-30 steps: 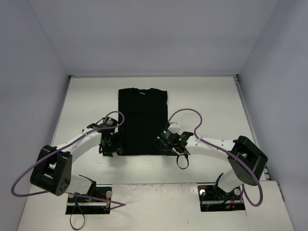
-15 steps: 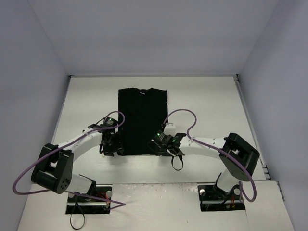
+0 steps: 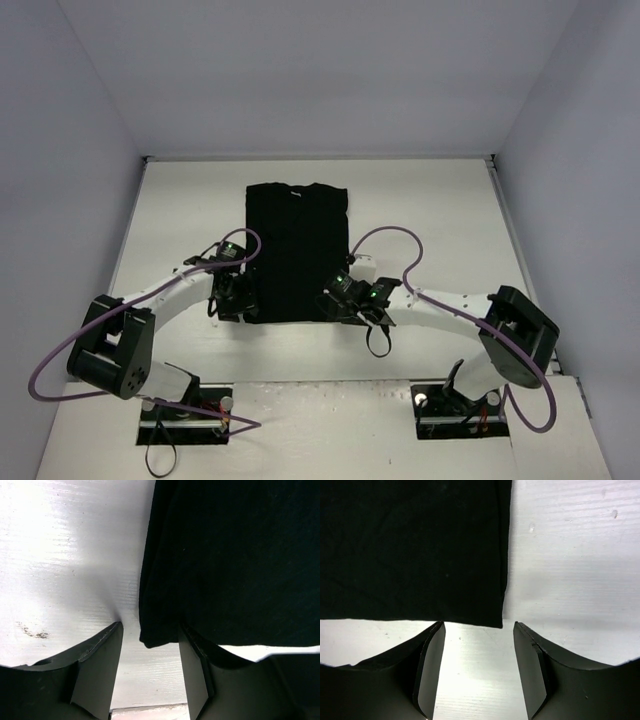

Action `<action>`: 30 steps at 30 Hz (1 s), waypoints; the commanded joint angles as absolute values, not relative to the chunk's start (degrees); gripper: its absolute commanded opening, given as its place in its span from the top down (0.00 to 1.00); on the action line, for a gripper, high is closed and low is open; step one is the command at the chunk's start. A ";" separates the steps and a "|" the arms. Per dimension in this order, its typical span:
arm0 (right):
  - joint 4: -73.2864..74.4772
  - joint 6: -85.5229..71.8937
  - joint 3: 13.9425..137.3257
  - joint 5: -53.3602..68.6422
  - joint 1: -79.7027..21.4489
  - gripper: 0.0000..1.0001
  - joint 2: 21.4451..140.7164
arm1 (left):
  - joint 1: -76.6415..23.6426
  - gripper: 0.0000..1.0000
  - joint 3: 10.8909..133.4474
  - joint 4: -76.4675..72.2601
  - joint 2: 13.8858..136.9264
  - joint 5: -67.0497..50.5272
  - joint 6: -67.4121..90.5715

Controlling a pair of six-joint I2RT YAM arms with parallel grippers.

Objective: Fold and stack the t-shirts

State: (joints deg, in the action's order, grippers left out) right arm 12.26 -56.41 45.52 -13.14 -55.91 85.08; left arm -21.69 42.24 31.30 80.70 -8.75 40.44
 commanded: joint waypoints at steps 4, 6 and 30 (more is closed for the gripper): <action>13.54 -58.23 48.15 -16.93 -55.55 0.46 90.36 | -21.45 0.66 42.12 28.32 83.35 -7.02 39.37; 13.44 -58.45 48.16 -17.50 -55.63 0.47 91.57 | -21.45 0.73 41.92 28.12 83.63 -7.08 39.37; 29.65 -55.96 47.98 -12.10 -61.13 1.00 82.74 | -22.05 1.00 43.47 45.68 63.19 -12.51 39.72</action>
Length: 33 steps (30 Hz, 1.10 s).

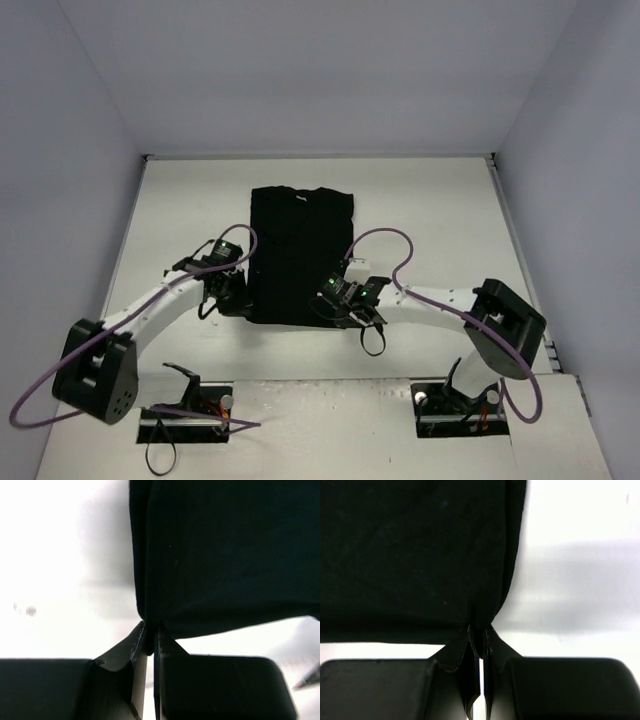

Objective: Fold and stack the t-shirts

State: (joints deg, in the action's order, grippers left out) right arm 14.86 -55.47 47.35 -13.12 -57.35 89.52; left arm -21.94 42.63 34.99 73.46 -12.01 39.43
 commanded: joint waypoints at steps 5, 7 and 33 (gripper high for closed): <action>37.66 -58.21 50.05 -9.68 -64.53 1.00 78.04 | -25.07 1.00 41.46 51.14 53.16 -16.33 46.97; 40.20 -57.76 52.66 -9.23 -64.74 1.00 77.10 | -25.31 1.00 41.93 52.87 50.74 -17.40 48.24; 49.67 -23.51 107.19 -10.74 -34.34 1.00 107.57 | -10.25 1.00 84.22 44.07 89.32 -13.37 31.49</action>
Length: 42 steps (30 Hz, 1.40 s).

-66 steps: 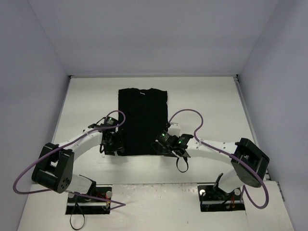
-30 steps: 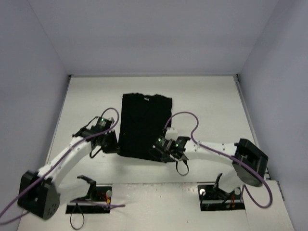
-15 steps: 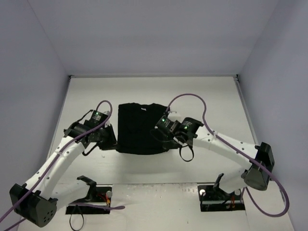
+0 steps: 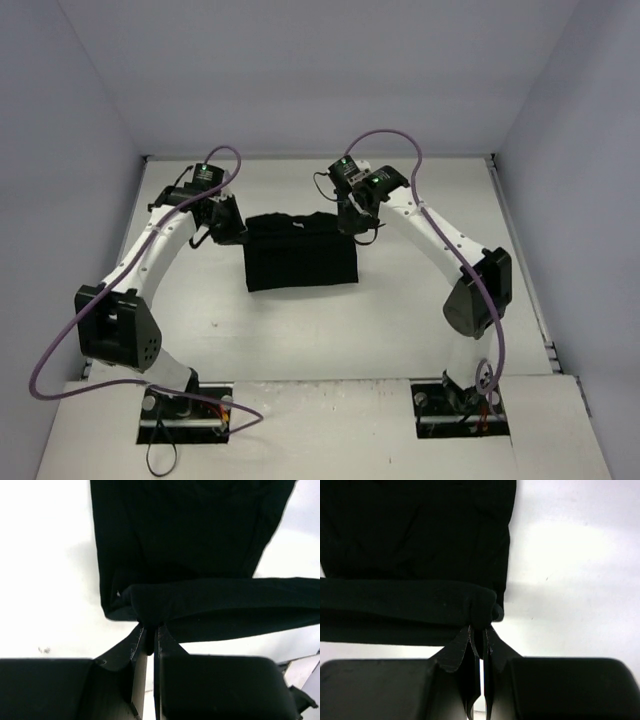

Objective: Fold and stack the t-shirts

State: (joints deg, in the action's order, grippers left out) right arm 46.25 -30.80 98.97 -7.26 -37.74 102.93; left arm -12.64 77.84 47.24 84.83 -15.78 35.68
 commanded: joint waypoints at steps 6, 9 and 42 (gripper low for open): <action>49.66 -20.83 118.58 -8.97 -31.29 1.00 119.28 | -8.52 1.00 92.21 42.89 99.51 -13.09 29.89; 49.66 -19.66 123.68 -8.14 -30.28 1.00 124.87 | -7.94 1.00 95.89 42.81 104.52 -12.76 29.30; 41.37 -13.86 136.96 20.03 -22.80 0.57 128.50 | -5.60 0.59 101.78 29.75 103.01 -22.19 27.06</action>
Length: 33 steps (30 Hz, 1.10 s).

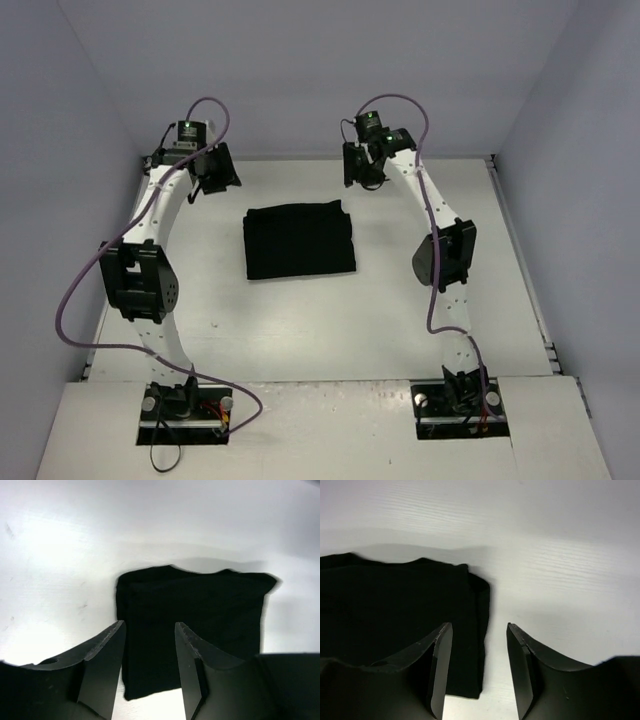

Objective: Fold and stack the t-shirts

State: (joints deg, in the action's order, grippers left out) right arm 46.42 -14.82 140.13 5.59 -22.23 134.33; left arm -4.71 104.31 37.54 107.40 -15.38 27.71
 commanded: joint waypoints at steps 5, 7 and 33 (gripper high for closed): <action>31.77 -15.47 131.37 30.68 -22.45 0.59 131.62 | -5.89 0.59 94.69 19.73 107.67 -28.96 30.53; 28.68 -15.79 130.96 34.54 -22.24 0.59 133.44 | -5.86 0.58 93.75 16.43 110.64 -29.86 31.73; 8.58 -19.05 111.66 44.32 -14.21 0.58 126.83 | -2.98 0.58 94.58 13.89 110.58 -34.89 33.11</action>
